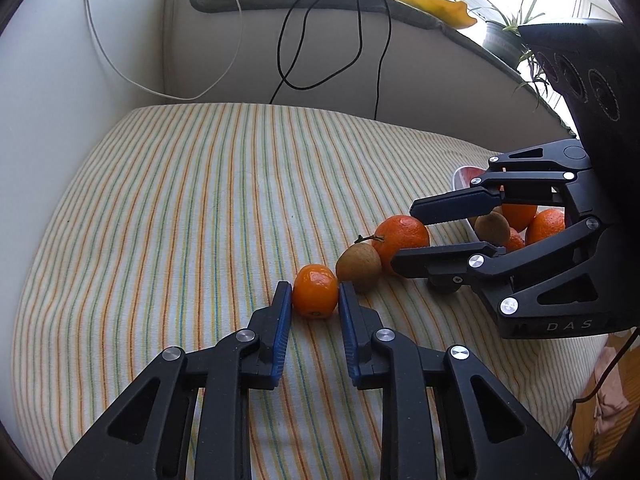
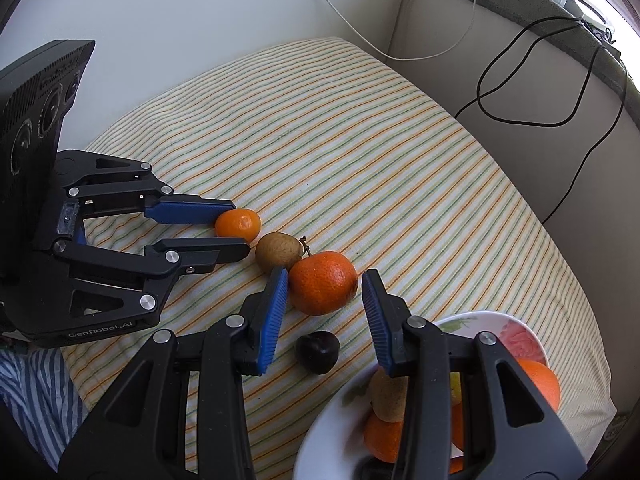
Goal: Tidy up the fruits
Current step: 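Carry the small tangerine with the left gripper to the plate while the right gripper carries the stemmed tangerine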
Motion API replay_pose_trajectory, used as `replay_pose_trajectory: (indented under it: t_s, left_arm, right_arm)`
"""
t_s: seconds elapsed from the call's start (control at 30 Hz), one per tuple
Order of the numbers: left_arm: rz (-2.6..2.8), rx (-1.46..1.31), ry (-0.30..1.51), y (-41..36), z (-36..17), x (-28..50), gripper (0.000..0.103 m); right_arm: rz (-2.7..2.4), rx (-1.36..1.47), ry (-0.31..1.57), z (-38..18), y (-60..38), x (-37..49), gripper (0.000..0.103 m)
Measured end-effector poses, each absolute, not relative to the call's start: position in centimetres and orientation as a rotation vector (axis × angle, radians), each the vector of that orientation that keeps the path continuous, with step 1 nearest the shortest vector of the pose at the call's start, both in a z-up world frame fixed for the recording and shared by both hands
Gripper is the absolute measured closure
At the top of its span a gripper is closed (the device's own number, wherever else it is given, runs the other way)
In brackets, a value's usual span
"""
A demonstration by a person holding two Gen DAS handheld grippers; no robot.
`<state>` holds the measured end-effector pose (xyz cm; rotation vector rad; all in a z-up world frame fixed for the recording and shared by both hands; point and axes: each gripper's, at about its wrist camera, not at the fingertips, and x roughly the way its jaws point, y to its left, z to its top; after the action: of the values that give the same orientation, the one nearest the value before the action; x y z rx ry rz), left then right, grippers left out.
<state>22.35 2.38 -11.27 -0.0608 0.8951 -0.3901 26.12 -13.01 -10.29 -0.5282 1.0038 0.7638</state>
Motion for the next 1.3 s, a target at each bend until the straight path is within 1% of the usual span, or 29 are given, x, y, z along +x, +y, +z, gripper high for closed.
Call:
replay_pose_trajectory:
  t_s: [0.2,0.5,0.93,1.3]
  left_arm:
    - [-0.389,-0.060,0.894,2.2,-11.2,22.6,0.082]
    - [-0.378,-0.071,0.880,2.6,-11.2,22.0,0.082]
    - [-0.394,-0.098,0.834,2.3,-9.0,20.0,0.082]
    - [-0.473,-0.096,0.793,-1.7,-6.9,17.6,0.082]
  right_arm:
    - [0.781,-0.505,1.028,-10.5,-13.0,26.4,0.065]
    - [0.765,-0.446,1.008,-9.7,-14.3,26.3,0.066]
    - [0.757,-0.324,0.915,-5.7,-17.6,23.8,0.066]
    - [0.687,-0.207,0.846,-2.7,-23.8,21.5,0.066]
